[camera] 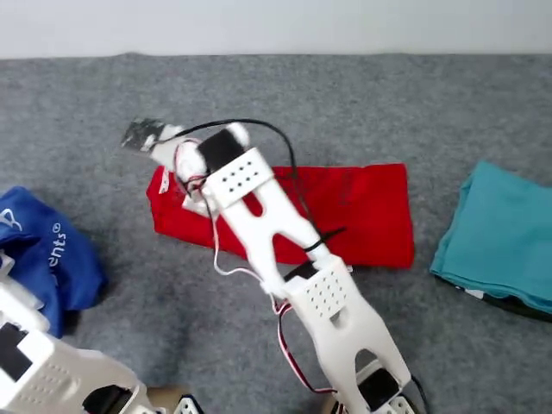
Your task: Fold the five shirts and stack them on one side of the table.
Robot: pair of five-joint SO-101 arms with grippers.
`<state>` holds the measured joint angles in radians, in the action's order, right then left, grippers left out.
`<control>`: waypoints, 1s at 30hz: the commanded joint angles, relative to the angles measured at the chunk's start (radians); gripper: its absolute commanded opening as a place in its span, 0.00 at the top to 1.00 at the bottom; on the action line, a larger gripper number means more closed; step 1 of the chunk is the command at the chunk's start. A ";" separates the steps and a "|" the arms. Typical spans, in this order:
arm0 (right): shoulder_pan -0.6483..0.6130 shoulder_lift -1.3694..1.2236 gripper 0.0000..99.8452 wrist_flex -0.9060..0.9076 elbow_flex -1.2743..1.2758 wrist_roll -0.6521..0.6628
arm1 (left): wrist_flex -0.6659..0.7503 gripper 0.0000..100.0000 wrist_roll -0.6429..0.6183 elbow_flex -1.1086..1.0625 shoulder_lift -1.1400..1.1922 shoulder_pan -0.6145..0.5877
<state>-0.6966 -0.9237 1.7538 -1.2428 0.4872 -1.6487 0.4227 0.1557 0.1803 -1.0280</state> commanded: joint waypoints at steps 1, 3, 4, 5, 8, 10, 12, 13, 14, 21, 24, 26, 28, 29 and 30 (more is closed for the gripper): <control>0.036 0.087 0.99 0.044 0.074 -0.025 | 0.015 0.99 0.006 0.005 -0.063 0.000; 0.035 0.125 0.99 0.045 0.166 -0.026 | 0.011 0.99 0.006 0.005 -0.064 0.000; 0.031 0.154 0.99 0.045 0.226 -0.026 | 0.009 0.99 0.006 0.005 -0.064 -0.002; 0.030 0.182 0.99 0.044 0.282 -0.028 | 0.005 0.99 0.006 0.004 -0.064 -0.003; 0.019 0.249 0.99 0.042 0.440 -0.044 | -0.017 0.99 0.006 0.004 -0.064 -0.003; 0.024 0.260 0.99 0.036 0.522 -0.060 | -0.021 0.99 0.005 0.004 -0.064 0.000; 0.053 0.246 0.99 0.022 0.588 -0.060 | -0.025 0.99 0.005 0.005 -0.064 0.002; 0.070 0.229 0.99 0.002 0.612 -0.061 | -0.025 0.99 0.003 0.007 -0.064 0.002; 0.090 0.208 0.99 -0.013 0.628 -0.061 | -0.026 0.99 0.003 0.007 -0.064 0.002; 0.077 0.213 0.99 0.012 0.523 -0.063 | -0.104 0.99 0.002 0.030 -0.114 -0.008; 0.067 0.272 0.99 0.036 0.463 -0.063 | -0.104 0.99 0.002 0.024 -0.218 -0.023; 0.077 0.315 0.99 0.038 0.462 -0.063 | -0.104 0.99 0.002 0.007 -0.290 -0.026; 0.105 0.349 0.99 0.041 0.465 -0.063 | -0.104 0.99 0.005 -0.027 -0.359 -0.028; 0.125 0.363 0.99 0.041 0.465 -0.063 | -0.104 0.99 0.006 -0.051 -0.390 -0.028; 0.151 0.375 0.99 0.041 0.465 -0.071 | -0.104 0.99 0.006 -0.077 -0.419 -0.029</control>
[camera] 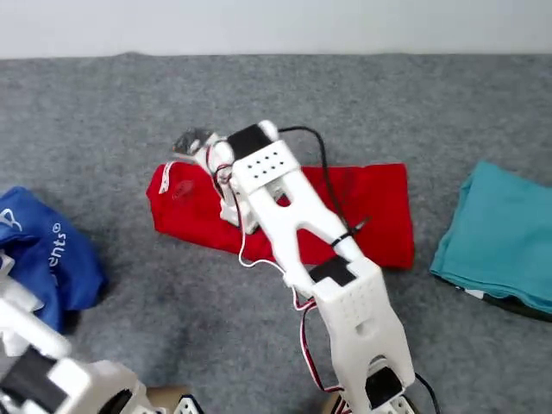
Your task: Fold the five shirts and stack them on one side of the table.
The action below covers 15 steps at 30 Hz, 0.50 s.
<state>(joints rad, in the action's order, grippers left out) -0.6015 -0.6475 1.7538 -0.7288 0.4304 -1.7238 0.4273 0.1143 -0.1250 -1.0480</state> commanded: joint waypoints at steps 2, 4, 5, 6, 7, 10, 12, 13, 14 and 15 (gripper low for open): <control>0.119 0.114 0.99 0.039 -0.049 -0.055 | -0.029 0.99 0.003 -0.091 -0.166 -0.011; 0.193 0.108 0.99 0.033 -0.049 -0.071 | -0.029 0.99 0.003 -0.145 -0.213 -0.011; 0.231 0.096 0.99 0.022 -0.049 -0.063 | -0.029 0.99 0.003 -0.168 -0.233 -0.011; 0.274 0.076 0.99 -0.001 -0.049 -0.052 | -0.029 0.99 0.003 -0.188 -0.252 -0.011; 0.317 0.053 0.99 -0.031 -0.049 -0.041 | -0.029 0.99 0.003 -0.205 -0.270 -0.009; 0.423 -0.028 0.99 -0.171 -0.051 -0.014 | -0.029 0.99 0.003 -0.245 -0.305 -0.006; 0.463 -0.090 0.99 -0.269 -0.051 0.005 | -0.028 0.99 0.003 -0.255 -0.315 -0.006; 0.472 -0.117 0.99 -0.311 -0.051 0.015 | -0.028 0.99 0.003 -0.259 -0.316 -0.006; 0.476 -0.147 0.99 -0.346 -0.051 0.029 | -0.028 0.99 0.003 -0.259 -0.318 -0.008; 0.476 -0.173 0.99 -0.378 -0.052 0.044 | -0.028 0.99 0.003 -0.259 -0.318 -0.008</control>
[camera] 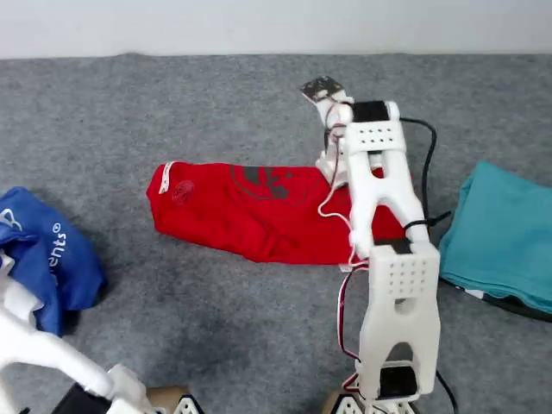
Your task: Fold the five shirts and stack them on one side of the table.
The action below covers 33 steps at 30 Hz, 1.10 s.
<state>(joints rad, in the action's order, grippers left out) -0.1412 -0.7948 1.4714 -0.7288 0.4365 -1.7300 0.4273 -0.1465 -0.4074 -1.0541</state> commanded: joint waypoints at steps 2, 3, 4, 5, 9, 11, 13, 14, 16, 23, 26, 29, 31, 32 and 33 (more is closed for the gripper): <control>0.012 -0.073 0.99 -0.157 -0.054 0.069 | -0.021 0.99 0.003 0.002 -0.035 -0.002; 0.005 -0.091 0.99 -0.188 -0.054 0.083 | -0.021 0.99 0.003 0.002 -0.032 -0.002; -0.002 -0.110 0.99 -0.222 -0.054 0.098 | -0.021 0.99 0.003 0.002 -0.032 -0.002; -0.007 -0.125 0.99 -0.251 -0.054 0.112 | -0.021 0.99 0.003 0.002 -0.032 -0.002; -0.022 -0.151 0.99 -0.351 -0.055 0.153 | -0.021 0.99 0.003 0.002 -0.037 -0.005; -0.028 -0.133 0.99 -0.343 -0.064 0.150 | -0.021 0.99 0.003 0.002 -0.032 -0.006; -0.030 -0.104 0.99 -0.288 -0.094 0.147 | -0.021 0.99 0.005 0.002 -0.035 -0.005; -0.024 -0.087 0.99 -0.260 -0.100 0.147 | -0.021 0.99 0.005 0.002 -0.037 -0.002; -0.002 -0.054 0.99 -0.202 -0.106 0.146 | -0.021 0.99 0.005 0.005 -0.037 -0.002; 0.170 -0.021 0.99 -0.188 -0.101 0.146 | -0.021 0.99 0.005 0.005 -0.037 -0.002; 0.243 -0.051 0.99 -0.254 -0.098 0.146 | -0.021 0.99 0.005 0.004 -0.037 0.000; 0.288 -0.128 0.99 -0.312 -0.101 0.152 | -0.021 0.99 0.005 0.002 -0.037 0.000; 0.317 -0.171 0.99 -0.323 -0.104 0.153 | -0.023 0.99 0.005 0.002 -0.038 0.000; 0.332 -0.185 0.99 -0.318 -0.109 0.153 | -0.023 0.99 0.005 0.002 -0.038 -0.002; 0.343 -0.186 0.99 -0.302 -0.124 0.152 | -0.023 0.99 0.005 0.002 -0.038 -0.005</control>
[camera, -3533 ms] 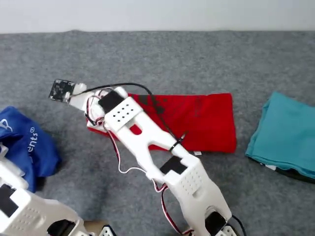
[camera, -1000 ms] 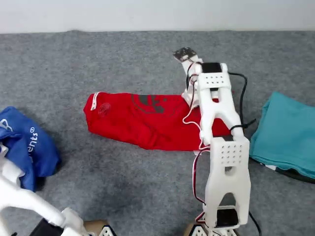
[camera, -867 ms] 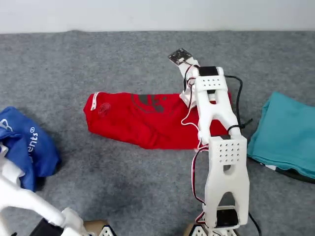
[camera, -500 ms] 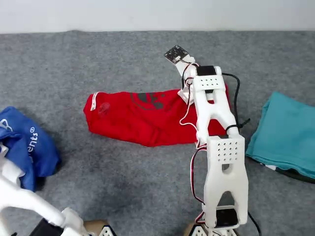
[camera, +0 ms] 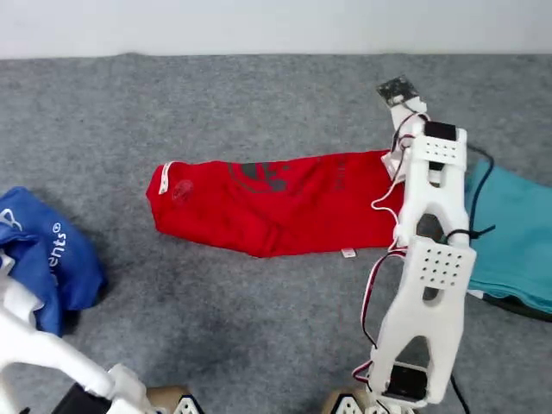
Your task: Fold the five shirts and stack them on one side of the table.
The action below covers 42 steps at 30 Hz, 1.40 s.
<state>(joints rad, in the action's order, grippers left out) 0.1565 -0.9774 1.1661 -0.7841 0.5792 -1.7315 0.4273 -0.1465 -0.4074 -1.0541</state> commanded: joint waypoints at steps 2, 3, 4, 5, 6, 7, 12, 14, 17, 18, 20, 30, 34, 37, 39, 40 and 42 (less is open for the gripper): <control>0.065 -0.004 0.99 0.059 -0.107 0.009 | -0.021 0.99 0.005 0.002 -0.038 -0.008; 0.073 -0.004 0.99 0.093 -0.141 0.009 | -0.021 0.99 0.005 0.002 -0.038 -0.008; 0.079 -0.004 0.99 0.127 -0.183 0.009 | -0.021 0.99 0.005 0.004 -0.038 -0.008; 0.085 -0.005 0.99 0.166 -0.230 0.009 | -0.021 0.99 0.005 0.004 -0.038 -0.008; 0.088 -0.005 0.99 0.206 -0.278 0.009 | -0.021 0.99 0.005 0.004 -0.038 -0.008; 0.090 -0.005 0.99 0.245 -0.319 0.006 | -0.021 0.99 0.005 0.004 -0.038 -0.006; 0.059 -0.010 0.99 0.475 -0.563 0.002 | -0.021 0.99 0.005 0.002 -0.038 0.000; 0.022 -0.013 0.99 0.568 -0.638 -0.009 | -0.021 0.99 0.005 0.002 -0.038 0.000; -0.036 -0.005 0.97 0.634 -0.663 -0.109 | -0.021 0.99 0.005 0.002 -0.038 0.002; -0.042 -0.001 0.94 0.634 -0.644 -0.153 | -0.021 0.99 0.005 0.002 -0.038 0.002; -0.047 0.019 0.85 0.633 -0.598 -0.227 | -0.021 0.99 0.005 0.002 -0.038 0.002; -0.177 0.134 0.74 0.630 -0.258 -0.431 | -0.021 0.99 0.081 0.007 -0.038 0.000; -0.202 0.128 0.75 0.628 -0.215 -0.491 | -0.021 0.99 0.081 0.007 -0.038 0.002; -0.189 0.105 0.75 0.628 -0.215 -0.517 | -0.021 0.99 0.081 0.007 -0.038 0.002; -0.177 0.102 0.75 0.628 -0.216 -0.520 | -0.021 0.99 0.083 0.007 -0.038 0.002; -0.176 0.102 0.75 0.628 -0.219 -0.520 | -0.020 0.99 0.083 0.007 -0.038 0.002; -0.165 0.102 0.75 0.628 -0.221 -0.517 | -0.020 0.99 0.083 0.007 -0.038 0.002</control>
<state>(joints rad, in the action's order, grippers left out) -0.0307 -0.9221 1.7538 -0.9927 0.0713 -1.7315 0.5010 -0.1496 -0.4074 -1.0541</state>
